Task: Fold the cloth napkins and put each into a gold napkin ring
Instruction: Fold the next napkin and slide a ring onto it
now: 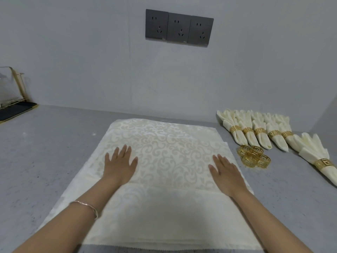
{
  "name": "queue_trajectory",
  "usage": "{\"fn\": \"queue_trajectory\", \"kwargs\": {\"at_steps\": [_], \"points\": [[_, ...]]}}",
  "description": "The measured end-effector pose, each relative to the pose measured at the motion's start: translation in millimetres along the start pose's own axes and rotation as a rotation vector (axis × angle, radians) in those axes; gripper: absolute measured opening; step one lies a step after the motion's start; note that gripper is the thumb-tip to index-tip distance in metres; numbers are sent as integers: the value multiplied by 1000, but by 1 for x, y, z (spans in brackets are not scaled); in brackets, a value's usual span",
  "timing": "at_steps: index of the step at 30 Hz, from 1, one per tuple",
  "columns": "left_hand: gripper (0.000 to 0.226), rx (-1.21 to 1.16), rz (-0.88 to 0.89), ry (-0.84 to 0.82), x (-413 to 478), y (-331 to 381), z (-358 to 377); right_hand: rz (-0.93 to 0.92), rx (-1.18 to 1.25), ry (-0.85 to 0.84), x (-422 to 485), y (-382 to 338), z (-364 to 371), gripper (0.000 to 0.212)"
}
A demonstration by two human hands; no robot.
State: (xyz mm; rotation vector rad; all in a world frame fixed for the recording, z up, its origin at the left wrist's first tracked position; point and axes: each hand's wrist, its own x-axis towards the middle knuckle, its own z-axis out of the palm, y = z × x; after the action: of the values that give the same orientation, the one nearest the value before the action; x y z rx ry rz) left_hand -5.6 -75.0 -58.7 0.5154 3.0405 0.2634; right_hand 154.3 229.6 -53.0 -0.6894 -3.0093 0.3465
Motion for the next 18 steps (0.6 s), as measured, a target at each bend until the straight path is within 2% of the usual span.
{"fn": "queue_trajectory", "kwargs": {"at_steps": [8,10,13,16,18], "points": [[68,-7,-60,8,2,-30,-8,30,-86,-70,4,24,-9,65],[69,-13,-62,7,1,-31,-8,3,1,-62,3,6,-17,70],[69,-29,-67,24,1,-31,-7,-133,222,0,14,-38,-29,68],[69,-32,-68,27,0,-29,-6,-244,269,-107,49,-92,-33,72],[69,-31,-72,35,1,-30,-5,-267,217,-187,79,-125,-27,74]]}}
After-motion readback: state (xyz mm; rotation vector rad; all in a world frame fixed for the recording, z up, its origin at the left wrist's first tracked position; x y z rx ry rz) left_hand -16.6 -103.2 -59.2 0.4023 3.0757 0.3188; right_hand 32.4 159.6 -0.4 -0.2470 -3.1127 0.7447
